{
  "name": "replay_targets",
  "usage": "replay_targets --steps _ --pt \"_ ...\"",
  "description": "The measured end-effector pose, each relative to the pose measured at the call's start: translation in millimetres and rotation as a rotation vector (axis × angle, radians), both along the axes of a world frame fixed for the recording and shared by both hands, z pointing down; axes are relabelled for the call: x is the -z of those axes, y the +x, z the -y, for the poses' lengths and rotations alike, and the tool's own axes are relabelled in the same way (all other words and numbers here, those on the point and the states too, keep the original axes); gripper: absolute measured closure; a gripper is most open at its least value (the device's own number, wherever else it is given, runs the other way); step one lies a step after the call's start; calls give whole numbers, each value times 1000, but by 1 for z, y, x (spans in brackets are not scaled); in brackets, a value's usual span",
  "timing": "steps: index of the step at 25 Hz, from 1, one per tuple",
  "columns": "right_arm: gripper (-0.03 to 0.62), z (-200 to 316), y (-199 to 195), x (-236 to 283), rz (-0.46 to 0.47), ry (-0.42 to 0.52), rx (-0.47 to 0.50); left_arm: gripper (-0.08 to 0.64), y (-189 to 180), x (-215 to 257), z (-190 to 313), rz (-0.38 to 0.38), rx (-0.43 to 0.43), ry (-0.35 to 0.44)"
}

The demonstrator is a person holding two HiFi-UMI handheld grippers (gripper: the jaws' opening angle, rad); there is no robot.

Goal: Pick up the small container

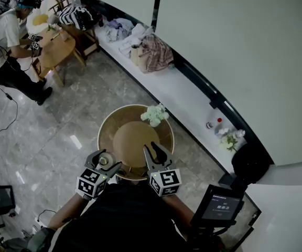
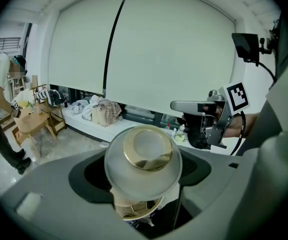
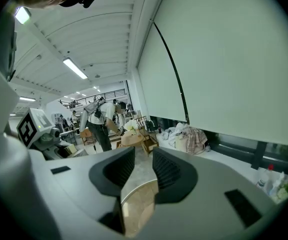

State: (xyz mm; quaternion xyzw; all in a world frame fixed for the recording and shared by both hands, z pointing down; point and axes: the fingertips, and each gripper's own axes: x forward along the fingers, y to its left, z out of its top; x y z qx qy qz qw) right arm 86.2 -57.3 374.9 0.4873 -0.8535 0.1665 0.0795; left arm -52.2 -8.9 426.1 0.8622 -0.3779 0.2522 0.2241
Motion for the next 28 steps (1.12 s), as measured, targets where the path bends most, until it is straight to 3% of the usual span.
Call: replay_targets --steps 7,19,28 --pt "485 6 -4 23 15 55 19 218 5 17 8 -19 8 34" --pt "541 17 -17 87 35 179 61 218 3 99 41 -111 20 216" --pt "581 13 -21 67 -15 147 53 218 -4 83 44 -98 32 190"
